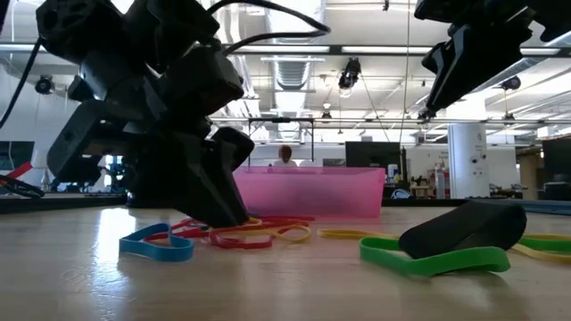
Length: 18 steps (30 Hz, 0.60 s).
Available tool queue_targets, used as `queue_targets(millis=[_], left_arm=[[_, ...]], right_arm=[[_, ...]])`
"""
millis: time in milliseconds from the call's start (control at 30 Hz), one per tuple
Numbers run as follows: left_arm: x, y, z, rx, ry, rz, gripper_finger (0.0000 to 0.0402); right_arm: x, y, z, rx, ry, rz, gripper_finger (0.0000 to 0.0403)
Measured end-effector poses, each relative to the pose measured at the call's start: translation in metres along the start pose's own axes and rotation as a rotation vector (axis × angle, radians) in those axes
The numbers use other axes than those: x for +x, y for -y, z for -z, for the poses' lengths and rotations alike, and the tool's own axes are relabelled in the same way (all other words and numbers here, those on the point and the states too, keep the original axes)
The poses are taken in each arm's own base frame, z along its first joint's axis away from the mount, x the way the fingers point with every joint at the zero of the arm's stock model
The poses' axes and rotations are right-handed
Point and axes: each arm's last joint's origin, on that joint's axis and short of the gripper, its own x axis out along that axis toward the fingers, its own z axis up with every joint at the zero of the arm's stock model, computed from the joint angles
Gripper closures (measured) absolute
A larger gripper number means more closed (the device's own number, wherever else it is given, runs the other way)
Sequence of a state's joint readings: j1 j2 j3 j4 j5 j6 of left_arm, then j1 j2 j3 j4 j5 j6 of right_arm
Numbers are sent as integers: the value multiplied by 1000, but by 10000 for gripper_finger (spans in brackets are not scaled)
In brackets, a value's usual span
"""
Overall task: Pick and place rubber bands into bin
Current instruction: Put the yellow rubber band into the red bin
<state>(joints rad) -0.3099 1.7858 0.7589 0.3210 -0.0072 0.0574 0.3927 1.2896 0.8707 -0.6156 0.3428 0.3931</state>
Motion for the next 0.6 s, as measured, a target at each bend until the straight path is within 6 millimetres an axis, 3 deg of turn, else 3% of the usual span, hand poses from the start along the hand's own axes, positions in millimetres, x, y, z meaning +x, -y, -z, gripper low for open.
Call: queue_targets(millis=[600], left_arm=[[1, 2, -1, -82, 12, 59, 327]], right_arm=[[0, 0, 0, 0, 1, 0, 326]])
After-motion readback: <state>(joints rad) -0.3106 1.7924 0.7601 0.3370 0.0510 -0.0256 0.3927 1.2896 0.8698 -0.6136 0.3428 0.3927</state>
